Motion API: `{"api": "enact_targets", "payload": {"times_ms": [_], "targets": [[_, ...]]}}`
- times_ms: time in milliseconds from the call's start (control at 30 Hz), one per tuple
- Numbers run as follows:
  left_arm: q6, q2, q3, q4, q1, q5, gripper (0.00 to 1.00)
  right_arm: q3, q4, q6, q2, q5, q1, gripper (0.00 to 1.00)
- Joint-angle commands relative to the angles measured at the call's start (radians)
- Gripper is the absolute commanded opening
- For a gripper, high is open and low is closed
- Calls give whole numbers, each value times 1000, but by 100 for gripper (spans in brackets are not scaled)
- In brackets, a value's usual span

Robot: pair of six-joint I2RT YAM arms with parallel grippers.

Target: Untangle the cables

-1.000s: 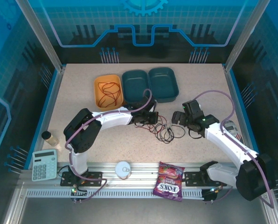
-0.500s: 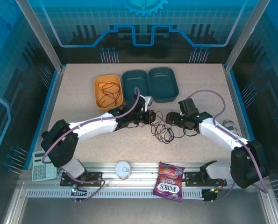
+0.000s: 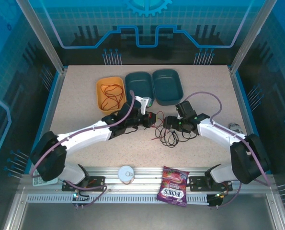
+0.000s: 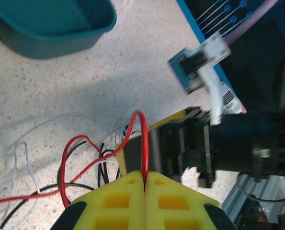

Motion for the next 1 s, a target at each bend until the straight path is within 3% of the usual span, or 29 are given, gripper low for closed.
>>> {"api": "enact_targets", "payload": {"times_ms": [0,367,967], "targets": [[47,-63,-14,32,-3,-54,0,21,26,14,27,5,21,87],[78,-209,-49,66,6,-131,0,41,38,15,126,2,53,83],[154,-465,-99,0,81,-253,0,46,16,13,150,34,53,78]]}}
